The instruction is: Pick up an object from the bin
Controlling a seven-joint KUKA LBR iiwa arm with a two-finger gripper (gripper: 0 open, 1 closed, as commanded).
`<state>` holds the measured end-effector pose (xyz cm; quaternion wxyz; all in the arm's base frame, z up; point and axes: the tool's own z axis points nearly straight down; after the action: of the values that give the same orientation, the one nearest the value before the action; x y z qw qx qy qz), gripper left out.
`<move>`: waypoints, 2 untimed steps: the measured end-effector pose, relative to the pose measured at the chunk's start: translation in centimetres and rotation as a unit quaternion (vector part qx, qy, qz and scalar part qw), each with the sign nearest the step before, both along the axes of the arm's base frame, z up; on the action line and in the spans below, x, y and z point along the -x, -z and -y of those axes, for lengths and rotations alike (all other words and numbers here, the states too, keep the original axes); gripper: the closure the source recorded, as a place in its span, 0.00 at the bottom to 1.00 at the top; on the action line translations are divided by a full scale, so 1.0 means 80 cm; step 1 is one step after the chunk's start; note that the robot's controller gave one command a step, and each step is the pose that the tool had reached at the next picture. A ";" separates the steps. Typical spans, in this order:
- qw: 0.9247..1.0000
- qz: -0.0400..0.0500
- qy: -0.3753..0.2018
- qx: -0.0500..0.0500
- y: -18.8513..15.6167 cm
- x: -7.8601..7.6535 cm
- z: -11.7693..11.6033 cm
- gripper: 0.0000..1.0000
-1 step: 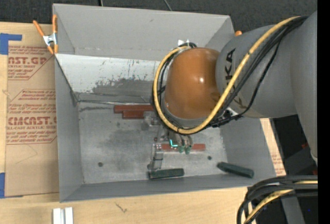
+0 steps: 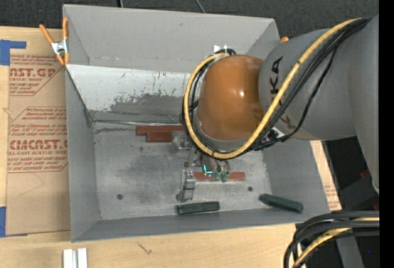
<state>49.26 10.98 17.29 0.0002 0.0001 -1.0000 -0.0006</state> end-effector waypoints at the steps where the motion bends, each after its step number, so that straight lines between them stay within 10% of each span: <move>1: 1.000 0.004 -0.009 -0.001 0.053 0.005 0.019 0.00; 2: 0.995 -0.003 -0.098 0.000 0.080 0.000 0.066 0.00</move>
Offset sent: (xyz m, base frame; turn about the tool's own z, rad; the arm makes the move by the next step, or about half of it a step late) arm 0.0116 -0.0863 -0.0484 -0.3340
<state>49.25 5.70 10.92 0.0031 0.0982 -0.9952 -0.0003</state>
